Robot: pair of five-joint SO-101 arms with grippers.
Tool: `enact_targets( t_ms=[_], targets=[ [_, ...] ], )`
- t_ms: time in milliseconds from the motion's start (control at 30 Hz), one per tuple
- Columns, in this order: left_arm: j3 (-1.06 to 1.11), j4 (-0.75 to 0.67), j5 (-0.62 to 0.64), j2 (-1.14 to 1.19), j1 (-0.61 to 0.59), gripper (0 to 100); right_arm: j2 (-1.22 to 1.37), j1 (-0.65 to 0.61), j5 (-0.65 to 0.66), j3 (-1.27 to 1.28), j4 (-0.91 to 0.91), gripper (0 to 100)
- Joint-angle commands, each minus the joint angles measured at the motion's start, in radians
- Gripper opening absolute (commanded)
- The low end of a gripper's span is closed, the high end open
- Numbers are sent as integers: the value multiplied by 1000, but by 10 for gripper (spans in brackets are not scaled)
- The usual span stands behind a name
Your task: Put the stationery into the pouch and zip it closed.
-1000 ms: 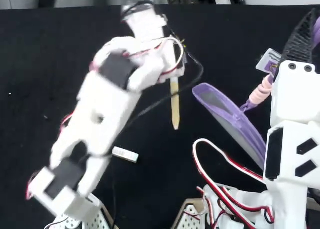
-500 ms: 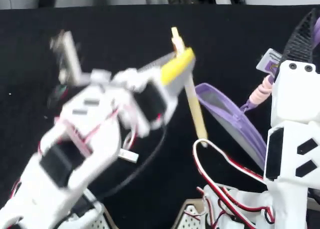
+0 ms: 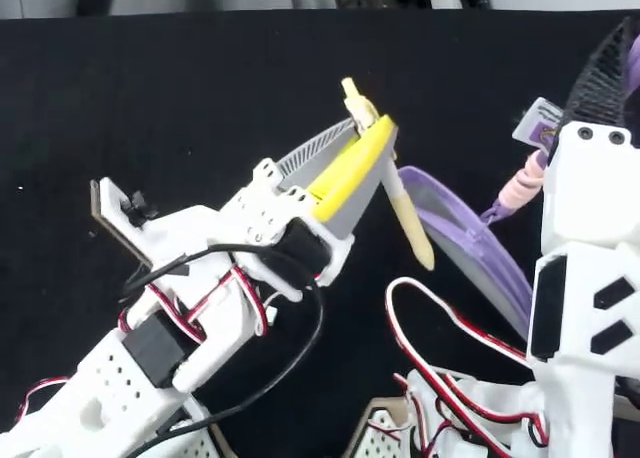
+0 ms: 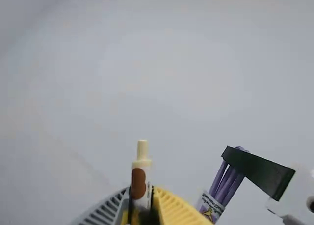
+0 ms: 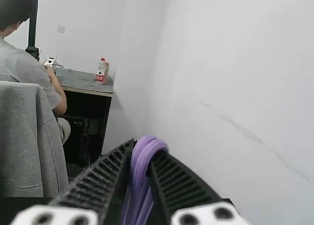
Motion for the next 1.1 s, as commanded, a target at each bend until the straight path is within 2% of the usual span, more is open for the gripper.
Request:
enact_targets(
  t_ms=[0,133,233,467,633,900,1000,1067],
  targets=[
    [21,-95,-15,5,-81,28,1,14,3,-22,-3,12],
    [68,-239,-15,34,-150,28,1,14,3,-22,-3,12],
    [70,-279,-15,101,-173,28,1,14,3,-22,-3,12],
    [59,-345,-28,356,-99,28,-1,14,3,-22,-3,12],
    [38,-348,-112,508,-53,28,-1,14,3,-22,-3,12],
    [36,-341,-121,560,-21,32,4,14,5,-22,-3,12],
    [44,-336,-121,560,-16,96,4,14,6,-22,-3,12],
    [27,-267,-124,559,10,114,4,14,6,-22,-3,12]
  ],
)
